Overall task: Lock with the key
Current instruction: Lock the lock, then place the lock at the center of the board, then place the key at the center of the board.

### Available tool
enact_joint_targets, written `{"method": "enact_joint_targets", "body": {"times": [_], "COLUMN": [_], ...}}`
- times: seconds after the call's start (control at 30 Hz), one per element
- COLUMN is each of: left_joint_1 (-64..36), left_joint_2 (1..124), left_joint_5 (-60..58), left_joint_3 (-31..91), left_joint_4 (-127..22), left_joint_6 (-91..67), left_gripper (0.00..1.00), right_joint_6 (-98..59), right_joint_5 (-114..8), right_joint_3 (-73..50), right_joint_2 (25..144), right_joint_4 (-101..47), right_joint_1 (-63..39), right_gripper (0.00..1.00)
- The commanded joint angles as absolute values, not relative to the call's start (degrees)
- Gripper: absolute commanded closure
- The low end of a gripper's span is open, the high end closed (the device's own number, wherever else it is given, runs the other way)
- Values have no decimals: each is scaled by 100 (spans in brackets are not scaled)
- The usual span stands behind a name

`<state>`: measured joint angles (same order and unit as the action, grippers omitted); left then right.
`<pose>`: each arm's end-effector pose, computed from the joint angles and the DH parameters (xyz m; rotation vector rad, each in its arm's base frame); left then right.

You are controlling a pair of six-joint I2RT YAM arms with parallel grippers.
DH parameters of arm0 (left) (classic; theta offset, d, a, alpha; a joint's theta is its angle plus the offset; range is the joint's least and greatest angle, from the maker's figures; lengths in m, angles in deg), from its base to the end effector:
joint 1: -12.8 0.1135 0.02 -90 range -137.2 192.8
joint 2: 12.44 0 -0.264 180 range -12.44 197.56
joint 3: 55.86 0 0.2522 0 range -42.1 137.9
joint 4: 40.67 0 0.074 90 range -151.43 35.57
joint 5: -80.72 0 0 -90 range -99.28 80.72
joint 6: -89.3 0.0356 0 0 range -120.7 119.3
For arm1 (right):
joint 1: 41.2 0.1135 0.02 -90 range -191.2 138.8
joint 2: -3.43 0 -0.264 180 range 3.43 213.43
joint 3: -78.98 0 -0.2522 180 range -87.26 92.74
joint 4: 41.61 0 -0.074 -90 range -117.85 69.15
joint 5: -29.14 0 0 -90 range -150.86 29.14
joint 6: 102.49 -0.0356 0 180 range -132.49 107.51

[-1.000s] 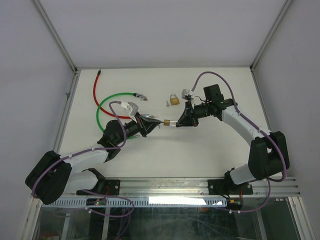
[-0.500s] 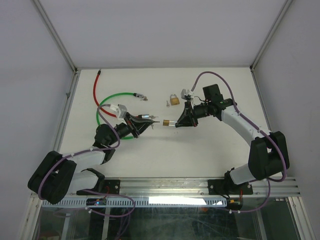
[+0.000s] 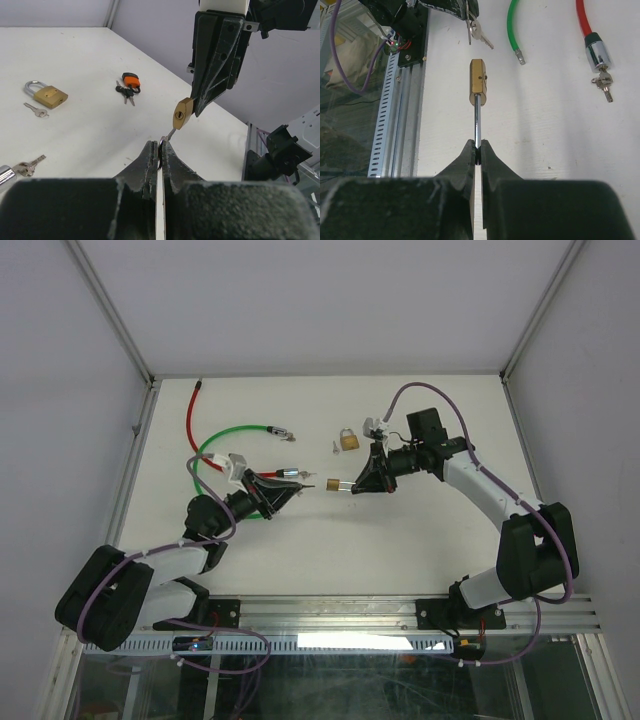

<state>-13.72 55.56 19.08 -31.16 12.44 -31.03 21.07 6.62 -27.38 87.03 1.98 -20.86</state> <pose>0.1790 -0.1082 0.2033 0.3897 1.4751 -1.1509 0.2615 0.1320 0.2617 -1.3485 1.6444 1.2993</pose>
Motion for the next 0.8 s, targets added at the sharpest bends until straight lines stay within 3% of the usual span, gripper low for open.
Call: {"method": "enact_joint_targets", "body": {"times": [0.0, 0.5, 0.77], "left_joint_1": [-1321, -1365, -2082], "left_joint_2": [5546, 6680, 7107], "left_joint_5": [1753, 2223, 1679], "left_joint_3": [-3183, -2662, -2392], "left_joint_4": [1878, 2107, 1862], "left_joint_6": [-3340, -4022, -3592], "left_gripper": [100, 100, 100], "right_joint_6": [2227, 2956, 3537], "right_joint_5": [835, 215, -474], "right_joint_3": [-2455, -2214, -1693], "right_joint_2": [8422, 8501, 8636], "right_joint_4": [72, 766, 1692], "right_joint_1": [-2141, -2334, -2788], "right_gripper": [100, 100, 100]}}
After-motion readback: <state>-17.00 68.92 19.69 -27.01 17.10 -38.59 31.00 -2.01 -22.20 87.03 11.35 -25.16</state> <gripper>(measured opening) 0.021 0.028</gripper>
